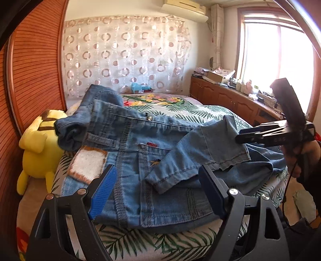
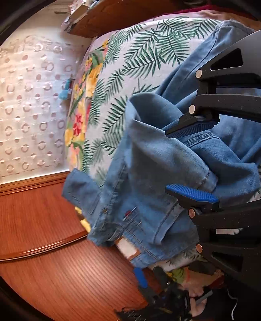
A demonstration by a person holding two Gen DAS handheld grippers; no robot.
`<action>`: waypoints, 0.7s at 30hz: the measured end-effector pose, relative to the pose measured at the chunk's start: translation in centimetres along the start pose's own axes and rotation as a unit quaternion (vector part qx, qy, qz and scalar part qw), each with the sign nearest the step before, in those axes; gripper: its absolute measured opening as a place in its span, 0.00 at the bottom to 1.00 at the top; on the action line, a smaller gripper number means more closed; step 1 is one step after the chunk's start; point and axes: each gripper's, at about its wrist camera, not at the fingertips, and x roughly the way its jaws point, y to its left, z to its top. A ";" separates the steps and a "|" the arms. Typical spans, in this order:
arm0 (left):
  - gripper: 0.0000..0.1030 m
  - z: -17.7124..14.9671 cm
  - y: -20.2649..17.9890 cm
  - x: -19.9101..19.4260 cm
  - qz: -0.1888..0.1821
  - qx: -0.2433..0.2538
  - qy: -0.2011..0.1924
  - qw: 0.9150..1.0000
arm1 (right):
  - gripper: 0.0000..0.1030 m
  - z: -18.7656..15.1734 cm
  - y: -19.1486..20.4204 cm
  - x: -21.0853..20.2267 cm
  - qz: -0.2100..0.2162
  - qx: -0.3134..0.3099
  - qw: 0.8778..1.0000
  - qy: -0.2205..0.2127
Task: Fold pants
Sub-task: 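Lift the held leg with the right tool toward the waistband, then lay the leg over the other leg with the right tool and release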
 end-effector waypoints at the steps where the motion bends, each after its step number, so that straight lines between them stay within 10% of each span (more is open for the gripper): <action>1: 0.81 0.1 -0.1 0.4 -0.006 0.004 0.003 1.000 | 0.49 0.0 -0.2 0.5 -0.002 0.005 1.000 0.005; 8: 0.64 -0.2 -1.4 4.4 -0.035 0.042 0.058 0.997 | 0.45 0.5 -0.8 2.2 0.008 0.028 1.000 0.007; 11: 0.64 -0.7 -1.7 6.1 -0.024 0.061 0.088 0.994 | 0.11 1.1 -0.4 2.0 0.023 0.015 1.000 -0.002; 16: 0.16 -0.6 -1.7 5.8 -0.023 0.065 0.079 0.994 | 0.03 2.4 0.2 1.4 0.034 -0.014 0.999 -0.027; 21: 0.08 0.6 -1.3 1.8 -0.034 0.052 0.039 0.997 | 0.03 4.9 1.5 -0.5 0.046 -0.040 0.996 -0.063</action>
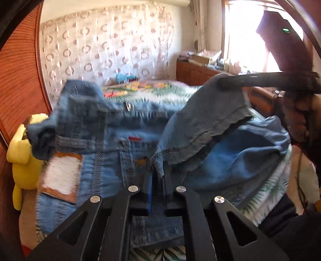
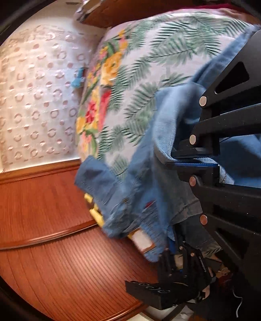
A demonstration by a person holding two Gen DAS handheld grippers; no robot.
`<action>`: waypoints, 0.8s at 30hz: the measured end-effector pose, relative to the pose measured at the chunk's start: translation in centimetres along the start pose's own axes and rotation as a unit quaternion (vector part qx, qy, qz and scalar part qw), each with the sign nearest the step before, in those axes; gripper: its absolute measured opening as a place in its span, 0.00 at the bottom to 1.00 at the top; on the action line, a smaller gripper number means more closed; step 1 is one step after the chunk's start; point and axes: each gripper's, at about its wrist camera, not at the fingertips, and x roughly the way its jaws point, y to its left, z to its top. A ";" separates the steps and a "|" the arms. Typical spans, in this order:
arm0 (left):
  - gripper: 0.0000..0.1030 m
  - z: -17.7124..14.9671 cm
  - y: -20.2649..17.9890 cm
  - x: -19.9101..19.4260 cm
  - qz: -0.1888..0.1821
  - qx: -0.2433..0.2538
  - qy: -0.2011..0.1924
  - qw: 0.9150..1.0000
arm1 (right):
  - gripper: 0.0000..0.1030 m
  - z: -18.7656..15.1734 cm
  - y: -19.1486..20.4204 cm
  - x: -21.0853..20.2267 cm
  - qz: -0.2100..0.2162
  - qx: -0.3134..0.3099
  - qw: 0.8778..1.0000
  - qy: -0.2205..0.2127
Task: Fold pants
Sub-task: 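Lay the leg over the other leg with the right tool and release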
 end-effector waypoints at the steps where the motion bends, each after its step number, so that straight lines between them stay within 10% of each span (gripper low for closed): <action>1: 0.08 0.1 0.0 -0.9 0.000 -0.001 -0.007 1.000 | 0.03 0.6 0.2 -0.3 0.003 -0.003 1.000 -0.005; 8: 0.08 0.2 1.5 -7.5 0.008 -0.025 -0.045 0.999 | 0.03 5.6 3.8 -0.3 0.037 -0.030 0.998 -0.033; 17: 0.10 -2.0 4.3 -5.2 0.065 -0.060 0.011 0.996 | 0.03 7.0 8.3 7.8 0.034 -0.066 0.997 0.020; 24: 0.56 -2.5 4.5 -4.5 0.057 -0.067 0.010 0.996 | 0.16 6.4 8.2 9.9 -0.011 -0.070 0.997 0.029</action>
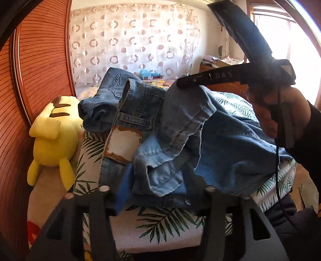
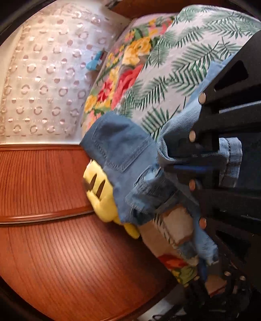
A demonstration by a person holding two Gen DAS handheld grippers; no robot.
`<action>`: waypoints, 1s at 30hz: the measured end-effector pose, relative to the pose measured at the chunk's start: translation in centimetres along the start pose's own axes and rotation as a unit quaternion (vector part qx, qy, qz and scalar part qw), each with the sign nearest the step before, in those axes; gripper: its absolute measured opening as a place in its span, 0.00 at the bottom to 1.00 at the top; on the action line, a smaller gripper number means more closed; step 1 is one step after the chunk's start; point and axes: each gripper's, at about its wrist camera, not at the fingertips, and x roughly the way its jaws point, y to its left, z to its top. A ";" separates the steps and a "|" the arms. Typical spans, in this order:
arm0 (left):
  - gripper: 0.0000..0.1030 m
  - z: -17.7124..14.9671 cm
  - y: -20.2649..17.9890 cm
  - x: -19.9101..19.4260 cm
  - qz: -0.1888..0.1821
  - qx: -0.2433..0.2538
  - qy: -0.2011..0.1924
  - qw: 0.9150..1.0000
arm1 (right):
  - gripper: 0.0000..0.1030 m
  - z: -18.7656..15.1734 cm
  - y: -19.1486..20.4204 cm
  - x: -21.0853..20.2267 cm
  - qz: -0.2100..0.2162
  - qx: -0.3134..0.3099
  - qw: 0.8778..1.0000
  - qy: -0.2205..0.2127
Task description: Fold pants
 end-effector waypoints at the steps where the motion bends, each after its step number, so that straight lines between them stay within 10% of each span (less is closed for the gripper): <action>1: 0.59 0.1 -0.1 -0.3 -0.001 -0.002 -0.003 1.000 | 0.22 0.0 -0.1 -0.2 0.000 0.001 1.000 -0.002; 5: 0.61 0.6 -0.4 -1.0 0.004 -0.008 -0.021 1.000 | 0.48 0.6 0.2 -2.3 0.005 0.018 1.000 -0.024; 20: 0.39 1.2 -4.2 2.3 -0.050 0.034 -0.002 0.998 | 0.50 -15.1 -7.7 -8.0 -0.083 0.095 0.992 0.004; 30: 0.39 0.9 -4.2 6.4 -0.012 0.043 0.047 0.998 | 0.50 -19.8 -10.8 -6.2 -0.110 0.145 0.983 0.033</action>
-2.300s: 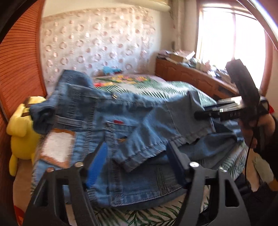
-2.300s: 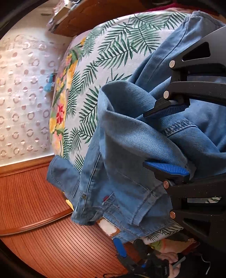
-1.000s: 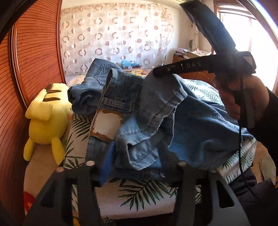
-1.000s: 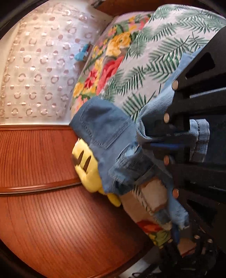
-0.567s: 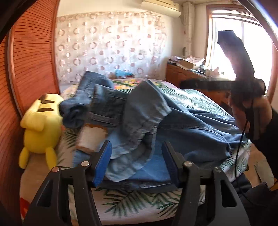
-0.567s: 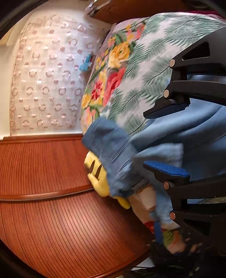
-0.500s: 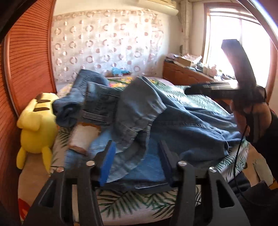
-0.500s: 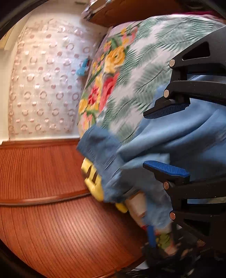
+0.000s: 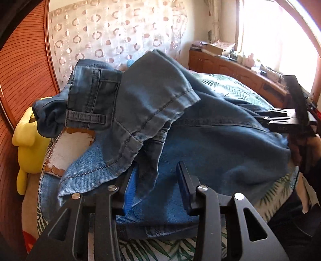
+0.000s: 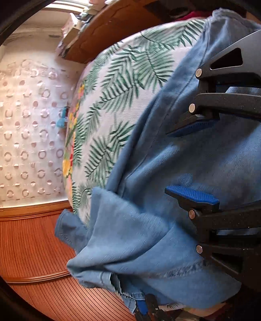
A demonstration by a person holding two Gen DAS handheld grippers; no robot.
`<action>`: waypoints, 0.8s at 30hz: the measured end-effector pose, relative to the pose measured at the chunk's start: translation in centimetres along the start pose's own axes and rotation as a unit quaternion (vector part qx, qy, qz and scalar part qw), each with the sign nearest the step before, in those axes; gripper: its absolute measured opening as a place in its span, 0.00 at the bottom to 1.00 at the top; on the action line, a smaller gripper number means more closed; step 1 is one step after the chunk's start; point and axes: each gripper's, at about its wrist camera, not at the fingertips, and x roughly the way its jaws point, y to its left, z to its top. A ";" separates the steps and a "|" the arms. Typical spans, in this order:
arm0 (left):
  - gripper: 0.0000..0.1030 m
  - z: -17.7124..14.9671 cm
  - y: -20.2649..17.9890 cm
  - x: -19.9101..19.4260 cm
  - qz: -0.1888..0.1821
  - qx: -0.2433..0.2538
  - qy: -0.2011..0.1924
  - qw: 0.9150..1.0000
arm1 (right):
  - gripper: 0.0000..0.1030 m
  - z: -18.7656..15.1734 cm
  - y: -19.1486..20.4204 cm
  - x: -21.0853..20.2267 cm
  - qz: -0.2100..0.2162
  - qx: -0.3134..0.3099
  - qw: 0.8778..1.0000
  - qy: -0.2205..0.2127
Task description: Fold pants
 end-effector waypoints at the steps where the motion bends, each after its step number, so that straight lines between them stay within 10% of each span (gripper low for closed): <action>1: 0.38 0.0 0.0 0.0 0.001 0.002 -0.002 1.000 | 0.50 0.2 -0.2 -0.1 0.003 0.004 1.000 -0.005; 4: 0.06 0.3 -0.1 -0.6 0.016 0.011 -0.009 1.000 | 0.50 0.1 -0.7 -0.1 0.007 0.011 1.000 -0.003; 16: 0.03 1.1 5.6 -11.4 0.027 -0.036 -0.089 0.995 | 0.50 -0.1 -1.2 -0.3 0.012 0.020 1.000 -0.009; 24: 0.04 -0.1 5.2 -11.6 0.038 -0.014 -0.067 0.997 | 0.50 -0.2 -1.2 -0.5 0.009 0.019 1.000 -0.009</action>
